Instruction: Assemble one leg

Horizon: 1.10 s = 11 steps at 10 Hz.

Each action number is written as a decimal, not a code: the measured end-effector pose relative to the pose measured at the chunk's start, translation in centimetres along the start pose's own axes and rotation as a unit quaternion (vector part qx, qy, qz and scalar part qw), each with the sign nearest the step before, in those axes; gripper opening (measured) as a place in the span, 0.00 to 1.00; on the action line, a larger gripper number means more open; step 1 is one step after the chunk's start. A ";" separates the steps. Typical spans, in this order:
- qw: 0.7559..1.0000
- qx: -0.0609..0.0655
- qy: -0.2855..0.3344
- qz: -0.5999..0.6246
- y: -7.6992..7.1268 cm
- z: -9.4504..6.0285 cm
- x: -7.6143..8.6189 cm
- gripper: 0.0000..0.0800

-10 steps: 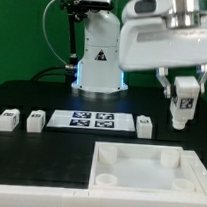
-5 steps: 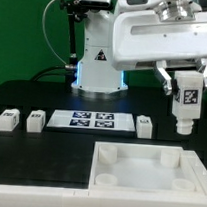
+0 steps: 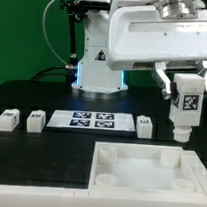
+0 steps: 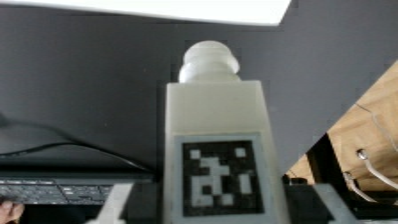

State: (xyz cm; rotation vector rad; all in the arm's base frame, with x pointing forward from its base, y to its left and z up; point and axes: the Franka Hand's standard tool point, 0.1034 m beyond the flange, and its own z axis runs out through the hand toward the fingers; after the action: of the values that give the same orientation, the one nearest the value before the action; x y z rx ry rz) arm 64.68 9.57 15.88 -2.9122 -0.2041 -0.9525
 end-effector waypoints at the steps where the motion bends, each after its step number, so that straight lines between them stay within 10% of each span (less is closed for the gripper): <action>1: 1.000 -0.003 0.005 0.000 0.4 0.7 -0.7 0.36; 11: 1.000 0.010 -0.024 -0.004 -2.2 4.7 -3.9 0.36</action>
Offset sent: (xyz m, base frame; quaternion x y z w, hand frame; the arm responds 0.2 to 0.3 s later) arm 0.0000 0.0000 0.0000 0.0000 0.0000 0.0000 1.0000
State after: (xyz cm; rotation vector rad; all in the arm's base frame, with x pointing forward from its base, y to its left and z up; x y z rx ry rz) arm 63.96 11.83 9.89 -2.9207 -0.2279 -0.8765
